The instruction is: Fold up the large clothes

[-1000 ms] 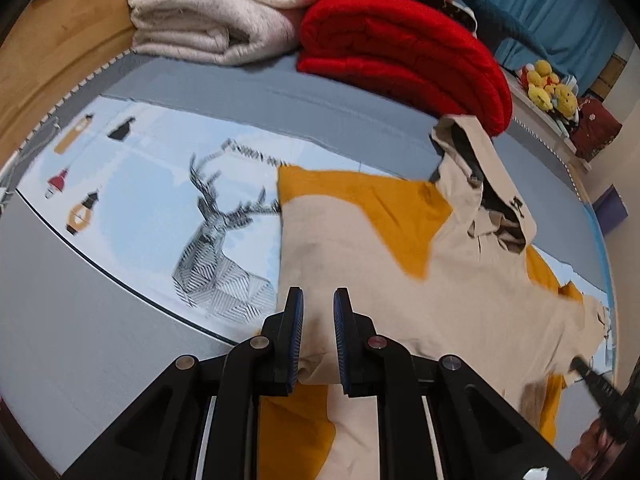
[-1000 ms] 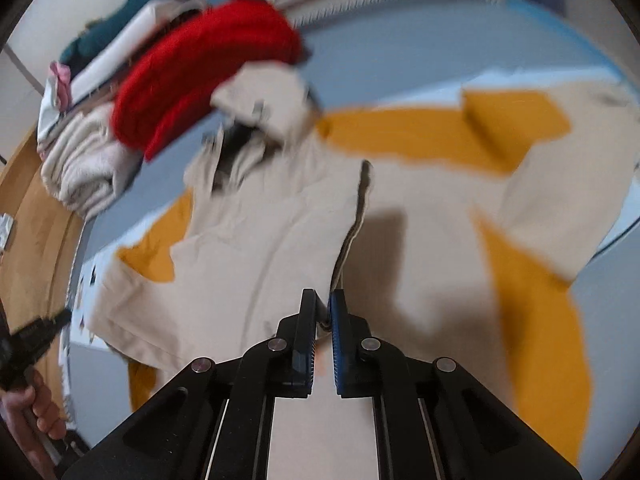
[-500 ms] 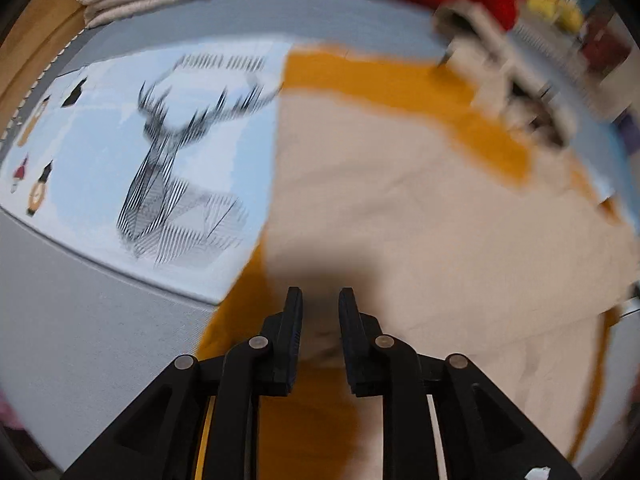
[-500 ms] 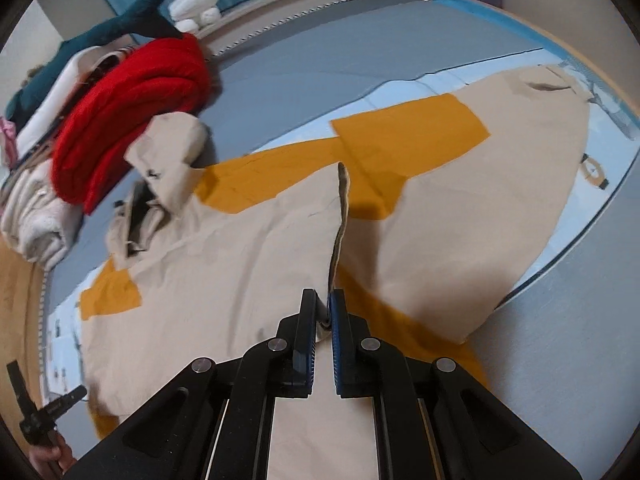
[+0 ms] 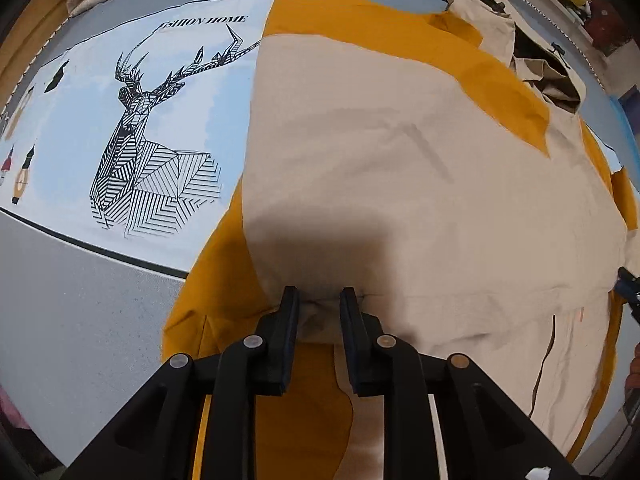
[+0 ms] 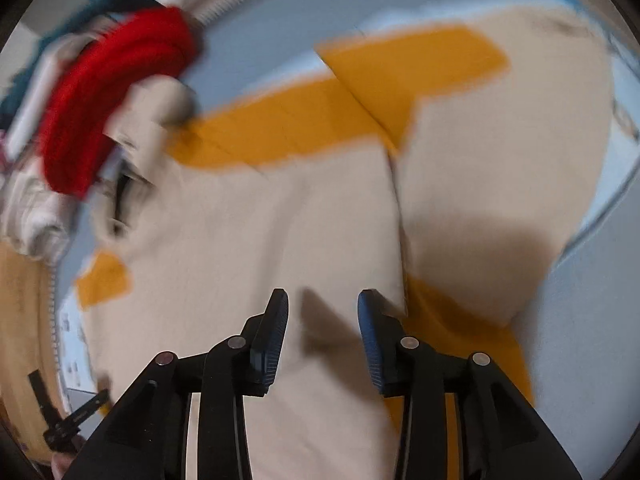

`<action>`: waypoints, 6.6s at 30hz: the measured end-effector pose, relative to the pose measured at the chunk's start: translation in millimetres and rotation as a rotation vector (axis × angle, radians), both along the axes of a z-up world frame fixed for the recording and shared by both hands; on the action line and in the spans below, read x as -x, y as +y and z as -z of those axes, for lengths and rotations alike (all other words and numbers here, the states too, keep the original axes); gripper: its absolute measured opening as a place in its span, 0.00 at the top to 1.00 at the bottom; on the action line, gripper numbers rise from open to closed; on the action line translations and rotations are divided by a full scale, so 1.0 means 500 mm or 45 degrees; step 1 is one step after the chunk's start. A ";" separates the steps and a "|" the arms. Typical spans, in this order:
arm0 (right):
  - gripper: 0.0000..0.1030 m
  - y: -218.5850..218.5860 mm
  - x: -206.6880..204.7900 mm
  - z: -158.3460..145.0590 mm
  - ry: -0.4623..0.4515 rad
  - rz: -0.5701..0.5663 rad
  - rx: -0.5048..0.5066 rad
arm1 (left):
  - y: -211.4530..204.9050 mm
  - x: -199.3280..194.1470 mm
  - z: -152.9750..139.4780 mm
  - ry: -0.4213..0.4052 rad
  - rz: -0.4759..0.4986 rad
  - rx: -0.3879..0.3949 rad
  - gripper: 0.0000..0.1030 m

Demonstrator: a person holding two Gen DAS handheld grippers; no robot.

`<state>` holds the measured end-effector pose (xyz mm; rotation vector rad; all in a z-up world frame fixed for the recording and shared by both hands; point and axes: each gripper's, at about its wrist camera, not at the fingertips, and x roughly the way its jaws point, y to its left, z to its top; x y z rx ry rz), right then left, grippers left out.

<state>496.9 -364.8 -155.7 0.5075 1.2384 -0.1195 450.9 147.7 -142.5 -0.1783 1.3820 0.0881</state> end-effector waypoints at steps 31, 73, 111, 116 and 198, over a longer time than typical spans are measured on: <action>0.64 -0.308 0.130 -0.274 -0.480 0.202 0.279 | -0.319 0.139 -0.277 -0.527 0.365 0.014 0.76; 0.70 -0.822 -0.058 0.037 -0.369 0.678 -0.042 | -0.330 0.039 -0.211 -0.504 0.309 -0.018 0.76; 0.94 0.322 0.093 -0.156 -0.461 -0.650 -0.024 | -0.113 0.060 -0.319 -0.516 0.050 0.173 0.76; 0.82 0.329 0.121 -0.093 -0.334 -0.682 -0.073 | -0.113 0.060 -0.320 -0.501 0.064 0.196 0.76; 0.70 -0.017 0.076 -0.098 -0.076 0.083 -0.191 | -0.032 0.009 -0.168 -0.294 -0.135 0.309 1.00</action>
